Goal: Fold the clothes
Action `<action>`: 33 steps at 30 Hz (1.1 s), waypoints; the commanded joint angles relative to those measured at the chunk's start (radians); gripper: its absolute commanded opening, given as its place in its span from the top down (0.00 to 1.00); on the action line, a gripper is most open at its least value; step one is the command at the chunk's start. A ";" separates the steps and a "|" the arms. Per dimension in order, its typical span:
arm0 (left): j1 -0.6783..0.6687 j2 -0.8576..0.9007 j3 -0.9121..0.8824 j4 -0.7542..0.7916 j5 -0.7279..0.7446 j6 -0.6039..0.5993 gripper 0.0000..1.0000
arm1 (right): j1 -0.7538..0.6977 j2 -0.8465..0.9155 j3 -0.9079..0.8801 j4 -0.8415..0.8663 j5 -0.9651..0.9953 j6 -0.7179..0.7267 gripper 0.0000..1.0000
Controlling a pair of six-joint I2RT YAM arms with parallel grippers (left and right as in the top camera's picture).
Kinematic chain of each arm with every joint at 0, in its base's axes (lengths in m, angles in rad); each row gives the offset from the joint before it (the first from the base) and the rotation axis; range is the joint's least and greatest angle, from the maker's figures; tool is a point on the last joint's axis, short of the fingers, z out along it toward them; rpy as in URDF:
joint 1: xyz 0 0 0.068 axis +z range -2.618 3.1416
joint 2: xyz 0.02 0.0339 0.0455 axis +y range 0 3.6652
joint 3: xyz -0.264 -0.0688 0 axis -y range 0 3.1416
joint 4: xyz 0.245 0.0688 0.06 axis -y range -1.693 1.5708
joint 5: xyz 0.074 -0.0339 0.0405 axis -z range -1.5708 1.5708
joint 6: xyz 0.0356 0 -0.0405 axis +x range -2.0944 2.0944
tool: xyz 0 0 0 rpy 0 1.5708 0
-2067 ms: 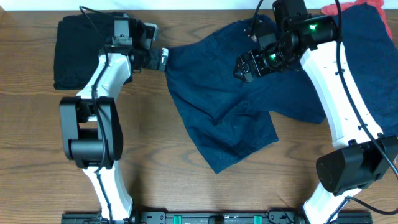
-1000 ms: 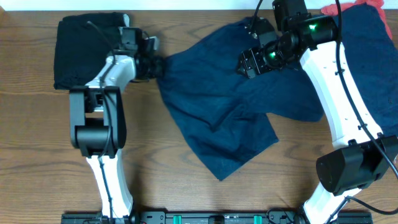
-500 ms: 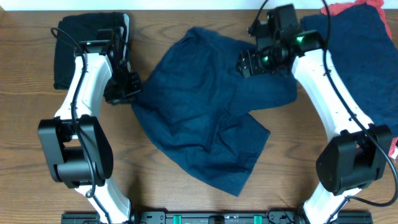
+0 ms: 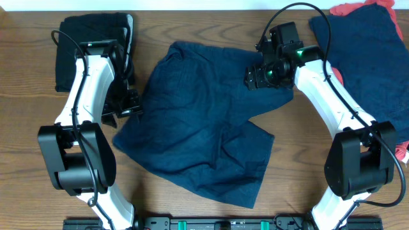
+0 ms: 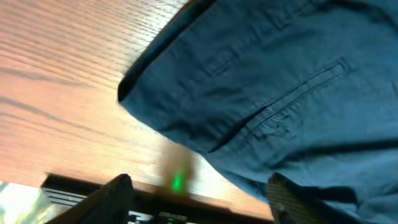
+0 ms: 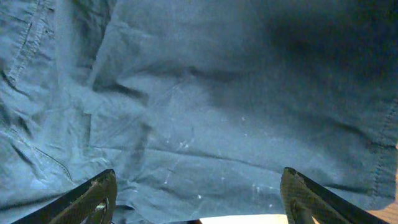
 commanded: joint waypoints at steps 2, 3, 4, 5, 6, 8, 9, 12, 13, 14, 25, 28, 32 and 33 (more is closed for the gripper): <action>-0.025 -0.026 0.014 0.043 -0.022 0.058 0.27 | 0.002 0.005 -0.003 0.003 0.009 0.010 0.17; -0.035 -0.029 0.018 0.071 -0.022 0.082 0.26 | 0.002 0.005 -0.003 0.004 0.010 0.010 0.17; -0.050 -0.032 0.024 0.112 -0.022 0.114 0.25 | 0.002 0.005 -0.003 0.006 0.010 0.010 0.16; -0.063 -0.034 0.031 0.156 -0.021 0.147 0.24 | 0.002 0.005 -0.003 0.007 0.010 0.010 0.16; -0.082 -0.035 0.037 0.214 -0.021 0.188 0.22 | 0.002 0.005 -0.003 0.008 0.009 0.005 0.15; -0.120 -0.035 0.041 0.343 -0.021 0.246 0.16 | 0.002 0.005 -0.002 0.006 0.009 0.003 0.14; -0.142 -0.035 0.041 0.427 -0.021 0.282 0.10 | 0.002 0.005 -0.002 0.006 0.009 0.003 0.14; -0.199 -0.026 0.040 0.628 -0.022 0.420 0.02 | 0.001 0.005 -0.002 0.005 0.010 0.003 0.13; -0.213 -0.019 0.040 0.686 -0.023 0.459 0.02 | 0.000 0.005 -0.002 0.002 0.010 0.003 0.13; -0.222 -0.014 0.040 0.726 -0.023 0.483 0.02 | 0.000 0.005 -0.002 -0.003 0.010 0.003 0.13; -0.234 0.152 0.040 0.946 -0.010 0.681 0.01 | -0.002 0.005 -0.002 -0.033 0.022 0.003 0.12; -0.240 0.201 0.040 0.985 -0.010 0.727 0.03 | -0.002 0.005 -0.002 -0.031 0.022 0.003 0.12; -0.240 0.244 0.040 1.053 -0.010 0.729 0.09 | -0.002 0.005 -0.002 -0.031 0.025 0.003 0.12; -0.240 0.253 0.040 1.071 -0.013 0.728 0.14 | -0.002 0.005 -0.002 -0.031 0.025 0.003 0.11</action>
